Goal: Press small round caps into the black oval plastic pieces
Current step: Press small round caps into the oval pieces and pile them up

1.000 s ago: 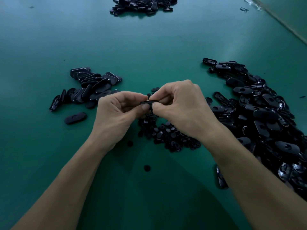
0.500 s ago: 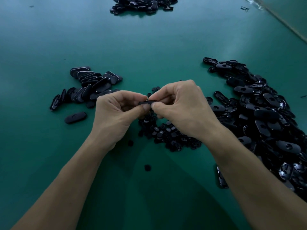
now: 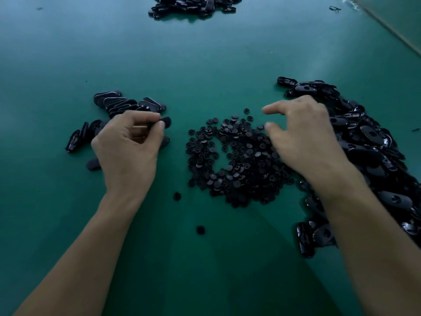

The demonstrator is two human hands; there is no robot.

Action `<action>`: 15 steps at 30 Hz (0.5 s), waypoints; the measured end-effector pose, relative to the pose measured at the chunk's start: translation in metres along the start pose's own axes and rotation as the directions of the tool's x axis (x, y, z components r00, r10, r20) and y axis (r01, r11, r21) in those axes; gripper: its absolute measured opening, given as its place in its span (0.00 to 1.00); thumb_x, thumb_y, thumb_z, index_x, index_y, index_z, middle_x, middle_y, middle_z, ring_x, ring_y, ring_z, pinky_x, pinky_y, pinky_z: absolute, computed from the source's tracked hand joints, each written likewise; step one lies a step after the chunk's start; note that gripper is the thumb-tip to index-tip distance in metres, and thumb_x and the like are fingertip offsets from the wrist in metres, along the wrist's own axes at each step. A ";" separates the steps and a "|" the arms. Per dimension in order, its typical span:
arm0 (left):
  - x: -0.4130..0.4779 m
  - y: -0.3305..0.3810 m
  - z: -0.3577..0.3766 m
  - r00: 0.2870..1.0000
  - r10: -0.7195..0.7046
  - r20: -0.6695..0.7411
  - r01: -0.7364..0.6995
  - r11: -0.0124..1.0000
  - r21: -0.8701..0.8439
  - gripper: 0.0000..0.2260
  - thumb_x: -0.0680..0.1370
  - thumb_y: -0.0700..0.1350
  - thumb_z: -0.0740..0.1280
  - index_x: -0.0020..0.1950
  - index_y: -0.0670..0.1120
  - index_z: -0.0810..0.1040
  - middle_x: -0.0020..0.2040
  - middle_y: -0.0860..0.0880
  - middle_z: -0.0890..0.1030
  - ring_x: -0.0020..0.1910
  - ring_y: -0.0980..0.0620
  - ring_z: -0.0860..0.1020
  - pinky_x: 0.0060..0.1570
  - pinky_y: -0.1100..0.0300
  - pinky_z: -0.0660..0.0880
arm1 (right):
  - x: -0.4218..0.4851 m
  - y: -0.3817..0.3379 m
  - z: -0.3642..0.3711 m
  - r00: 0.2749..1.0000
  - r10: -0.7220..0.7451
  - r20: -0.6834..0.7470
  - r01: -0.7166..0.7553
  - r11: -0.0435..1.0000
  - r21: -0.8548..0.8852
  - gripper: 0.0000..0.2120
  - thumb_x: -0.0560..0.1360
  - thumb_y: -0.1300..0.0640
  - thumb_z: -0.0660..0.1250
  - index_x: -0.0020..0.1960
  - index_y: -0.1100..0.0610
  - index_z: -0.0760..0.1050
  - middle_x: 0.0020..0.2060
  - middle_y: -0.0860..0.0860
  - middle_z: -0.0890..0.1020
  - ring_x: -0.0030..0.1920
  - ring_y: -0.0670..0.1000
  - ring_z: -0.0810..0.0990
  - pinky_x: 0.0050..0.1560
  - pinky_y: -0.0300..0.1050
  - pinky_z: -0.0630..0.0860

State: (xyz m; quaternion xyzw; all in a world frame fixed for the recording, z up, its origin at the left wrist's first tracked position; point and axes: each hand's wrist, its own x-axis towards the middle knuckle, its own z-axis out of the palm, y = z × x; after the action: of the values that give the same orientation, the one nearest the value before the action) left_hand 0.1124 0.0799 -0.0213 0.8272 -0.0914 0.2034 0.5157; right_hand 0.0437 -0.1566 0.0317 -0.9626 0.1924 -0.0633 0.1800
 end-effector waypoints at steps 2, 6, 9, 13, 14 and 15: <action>0.003 -0.004 -0.003 1.000 -0.010 -0.017 0.012 0.993 0.119 0.04 0.76 0.47 0.73 0.50 0.54 0.83 0.44 0.54 0.84 0.38 0.62 0.81 0.46 0.61 0.80 | 0.001 0.010 -0.003 0.991 0.110 0.077 -0.099 0.986 -0.137 0.18 0.81 0.51 0.63 0.71 0.45 0.72 0.67 0.58 0.71 0.67 0.61 0.67 0.67 0.56 0.66; 0.002 -0.001 -0.005 0.997 -0.078 -0.026 0.082 0.969 0.234 0.03 0.74 0.52 0.73 0.47 0.57 0.82 0.38 0.61 0.80 0.39 0.56 0.81 0.48 0.51 0.80 | 0.001 0.020 0.000 0.975 0.173 0.136 -0.157 0.980 -0.120 0.16 0.81 0.52 0.64 0.68 0.45 0.75 0.66 0.58 0.73 0.65 0.60 0.71 0.66 0.57 0.71; 0.004 -0.003 -0.006 0.994 -0.109 -0.028 0.112 0.954 0.278 0.05 0.74 0.53 0.73 0.49 0.55 0.82 0.42 0.57 0.82 0.41 0.51 0.80 0.50 0.49 0.78 | 0.004 0.024 0.003 0.979 0.171 0.107 -0.168 0.985 -0.039 0.11 0.79 0.56 0.67 0.60 0.49 0.81 0.62 0.57 0.77 0.59 0.57 0.77 0.64 0.54 0.75; 0.006 -0.007 -0.006 0.993 -0.116 -0.033 0.120 0.945 0.305 0.07 0.74 0.50 0.73 0.52 0.54 0.81 0.51 0.54 0.75 0.47 0.47 0.78 0.54 0.47 0.76 | 0.009 0.028 0.005 0.981 0.177 0.082 -0.178 0.984 0.003 0.08 0.78 0.57 0.70 0.57 0.52 0.82 0.57 0.57 0.80 0.54 0.56 0.79 0.61 0.52 0.78; 0.006 -0.007 -0.005 0.992 -0.117 -0.038 0.123 0.944 0.307 0.08 0.74 0.49 0.73 0.52 0.54 0.81 0.51 0.55 0.73 0.47 0.47 0.77 0.54 0.48 0.76 | 0.010 0.028 0.005 0.981 0.175 0.080 -0.176 0.984 0.013 0.08 0.78 0.57 0.70 0.57 0.53 0.82 0.57 0.56 0.80 0.53 0.56 0.80 0.61 0.52 0.78; 0.005 -0.007 -0.004 0.993 -0.114 -0.041 0.121 0.944 0.308 0.08 0.74 0.49 0.73 0.52 0.54 0.81 0.51 0.55 0.71 0.47 0.48 0.76 0.54 0.48 0.75 | 0.010 0.029 0.005 0.982 0.172 0.075 -0.175 0.984 0.024 0.08 0.77 0.56 0.71 0.57 0.53 0.82 0.56 0.56 0.80 0.53 0.55 0.80 0.60 0.52 0.78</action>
State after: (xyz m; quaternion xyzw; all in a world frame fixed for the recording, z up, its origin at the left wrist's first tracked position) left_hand 0.1187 0.0874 -0.0231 0.8996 -0.0030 0.1935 0.3916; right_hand 0.0438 -0.1843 0.0169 -0.9410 0.2679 -0.0152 0.2065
